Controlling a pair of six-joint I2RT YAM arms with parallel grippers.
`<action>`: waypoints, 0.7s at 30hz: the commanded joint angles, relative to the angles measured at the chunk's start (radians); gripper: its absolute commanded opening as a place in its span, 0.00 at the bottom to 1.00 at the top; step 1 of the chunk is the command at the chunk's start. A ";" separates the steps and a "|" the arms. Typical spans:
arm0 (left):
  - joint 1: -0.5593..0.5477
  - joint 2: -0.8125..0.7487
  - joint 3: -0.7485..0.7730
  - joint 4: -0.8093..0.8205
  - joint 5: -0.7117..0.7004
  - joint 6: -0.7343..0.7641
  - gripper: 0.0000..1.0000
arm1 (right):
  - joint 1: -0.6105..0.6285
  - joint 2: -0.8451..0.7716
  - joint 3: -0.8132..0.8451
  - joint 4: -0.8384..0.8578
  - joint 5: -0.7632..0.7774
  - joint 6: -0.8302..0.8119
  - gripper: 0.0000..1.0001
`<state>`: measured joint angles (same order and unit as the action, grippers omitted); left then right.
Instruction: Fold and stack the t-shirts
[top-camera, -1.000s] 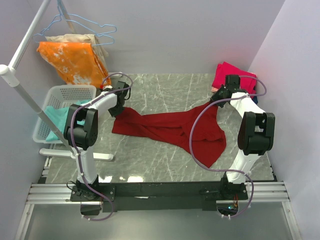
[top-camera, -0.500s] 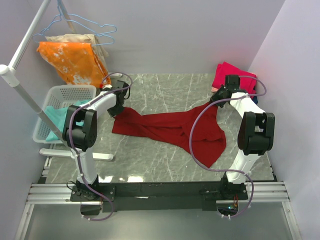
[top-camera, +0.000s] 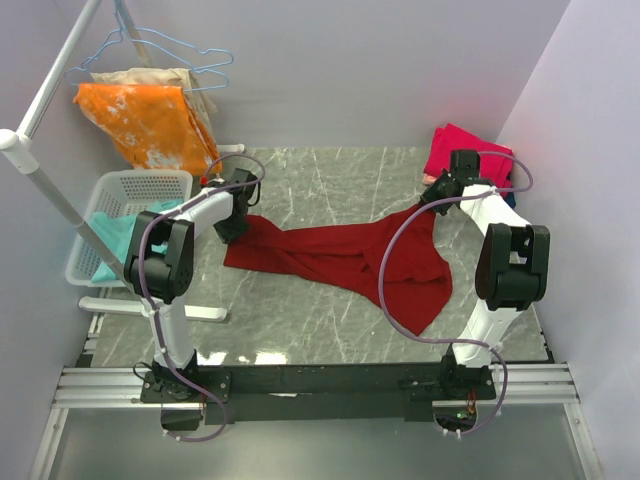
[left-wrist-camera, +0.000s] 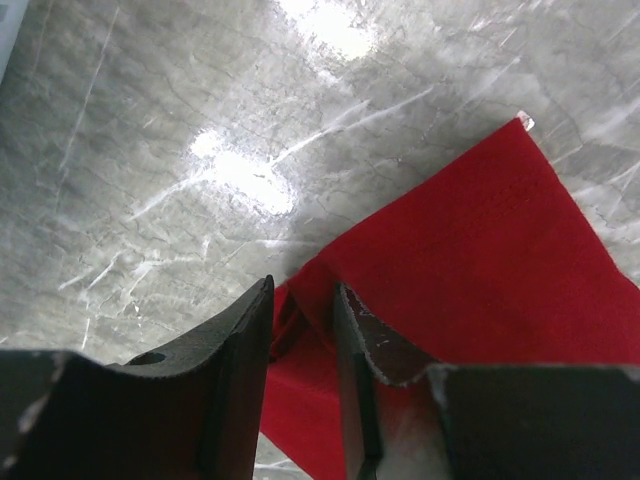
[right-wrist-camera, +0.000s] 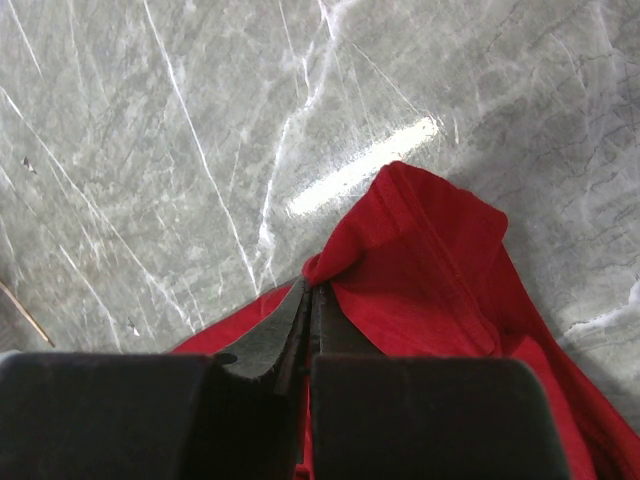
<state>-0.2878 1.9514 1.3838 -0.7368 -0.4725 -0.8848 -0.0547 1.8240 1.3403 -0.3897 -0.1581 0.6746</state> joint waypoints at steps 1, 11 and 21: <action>-0.004 -0.025 0.014 0.014 0.011 -0.002 0.36 | 0.009 -0.015 0.007 0.002 0.012 -0.007 0.00; -0.005 0.047 0.050 0.022 0.014 0.009 0.35 | 0.009 -0.015 0.016 -0.009 0.011 -0.017 0.00; -0.005 0.043 0.110 -0.016 -0.046 0.012 0.01 | 0.009 -0.011 0.013 -0.009 0.005 -0.015 0.00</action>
<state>-0.2893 2.0094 1.4368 -0.7265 -0.4690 -0.8768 -0.0547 1.8240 1.3407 -0.3950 -0.1585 0.6678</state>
